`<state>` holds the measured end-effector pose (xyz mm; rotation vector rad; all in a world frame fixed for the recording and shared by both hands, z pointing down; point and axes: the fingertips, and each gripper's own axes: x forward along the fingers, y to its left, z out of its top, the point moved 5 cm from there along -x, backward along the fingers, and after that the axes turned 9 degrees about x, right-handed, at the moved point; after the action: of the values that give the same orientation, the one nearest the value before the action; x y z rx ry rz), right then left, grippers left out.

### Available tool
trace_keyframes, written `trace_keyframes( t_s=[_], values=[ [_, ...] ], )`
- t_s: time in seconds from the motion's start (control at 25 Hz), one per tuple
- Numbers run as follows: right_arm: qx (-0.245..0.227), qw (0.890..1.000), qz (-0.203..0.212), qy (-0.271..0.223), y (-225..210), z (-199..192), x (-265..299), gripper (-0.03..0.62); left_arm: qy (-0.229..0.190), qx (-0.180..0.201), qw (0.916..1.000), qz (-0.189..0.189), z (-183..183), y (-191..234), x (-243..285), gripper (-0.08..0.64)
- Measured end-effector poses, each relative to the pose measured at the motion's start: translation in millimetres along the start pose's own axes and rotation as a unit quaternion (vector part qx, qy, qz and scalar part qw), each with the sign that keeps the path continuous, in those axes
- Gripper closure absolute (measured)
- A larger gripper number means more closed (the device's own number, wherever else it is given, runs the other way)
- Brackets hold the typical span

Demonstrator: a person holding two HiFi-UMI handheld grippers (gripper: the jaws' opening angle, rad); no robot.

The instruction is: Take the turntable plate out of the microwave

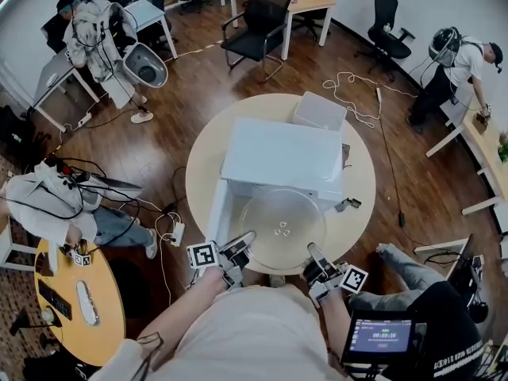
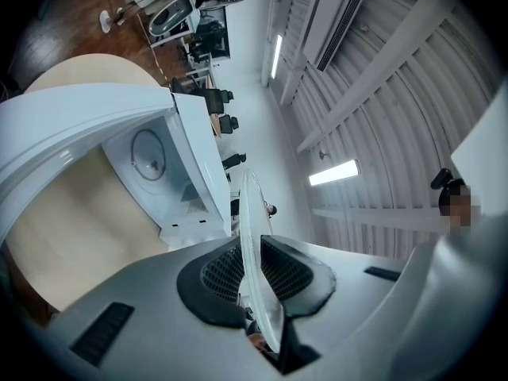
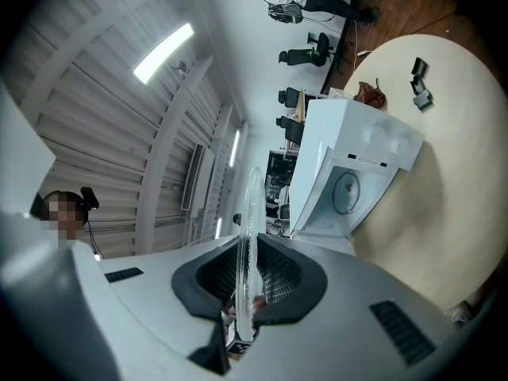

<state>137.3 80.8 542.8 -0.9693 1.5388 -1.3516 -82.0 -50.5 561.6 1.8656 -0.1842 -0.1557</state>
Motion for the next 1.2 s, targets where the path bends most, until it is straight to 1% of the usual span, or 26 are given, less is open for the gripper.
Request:
trace_keyframes(
  t_s=[0.08, 0.2, 0.4, 0.68, 0.92, 1.2],
  values=[
    [0.002, 1.000, 0.001, -0.002, -1.0, -0.3, -2.4, 0.555, -0.001, 0.005, 1.0000, -0.001, -1.2, 0.3, 0.2, 0.512],
    [0.004, 1.000, 0.000, 0.000, -1.0, 0.3, -6.9, 0.555, -0.004, -0.004, 1.0000, -0.001, -7.2, -1.3, 0.6, 0.512],
    [0.005, 1.000, -0.001, 0.010, -0.9, -0.7, -13.1, 0.555, -0.009, 0.001, 1.0000, -0.002, -15.8, -3.4, -2.1, 0.512],
    [0.011, 1.000, -0.001, 0.021, -7.8, -2.1, -24.9, 0.555, -0.019, -0.008, 0.9998, 0.006, -32.1, -2.0, -4.6, 0.512],
    [0.021, 0.999, -0.007, 0.028, -13.1, 3.2, -35.3, 0.555, -0.029, -0.012, 0.9995, 0.011, -44.5, -3.7, -1.5, 0.512],
    [0.025, 0.998, -0.005, 0.052, -17.0, 15.0, -46.1, 0.555, -0.048, -0.014, 0.9985, 0.022, -64.0, -3.2, 4.4, 0.512]
  ],
)
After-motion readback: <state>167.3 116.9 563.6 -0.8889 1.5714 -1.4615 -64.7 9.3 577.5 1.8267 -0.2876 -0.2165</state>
